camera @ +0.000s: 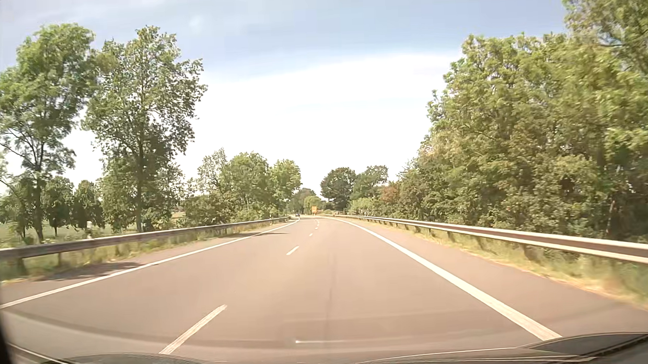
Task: Follow the waypoints while adhering to traffic rules and regulations
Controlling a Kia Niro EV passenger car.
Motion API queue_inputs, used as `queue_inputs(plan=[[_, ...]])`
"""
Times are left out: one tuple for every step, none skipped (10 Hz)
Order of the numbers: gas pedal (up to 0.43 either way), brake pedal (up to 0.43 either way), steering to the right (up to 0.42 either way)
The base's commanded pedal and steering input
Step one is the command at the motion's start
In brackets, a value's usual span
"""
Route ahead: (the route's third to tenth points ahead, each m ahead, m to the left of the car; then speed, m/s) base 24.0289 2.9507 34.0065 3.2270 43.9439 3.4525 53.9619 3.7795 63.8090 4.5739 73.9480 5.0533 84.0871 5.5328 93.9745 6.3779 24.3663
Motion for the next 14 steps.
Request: queue_inputs(plan=[[0.299, 0.0, -0.005], [0.311, 0.0, -0.006], [0.319, 0.0, -0.006], [0.319, 0.0, -0.006], [0.319, 0.0, -0.006], [0.319, 0.0, -0.006], [0.319, 0.0, -0.006], [0.319, 0.0, -0.006], [0.319, 0.0, -0.006], [0.319, 0.0, -0.006], [0.319, 0.0, -0.006], [0.319, 0.0, -0.006], [0.319, 0.0, -0.007], [0.319, 0.0, -0.007]])
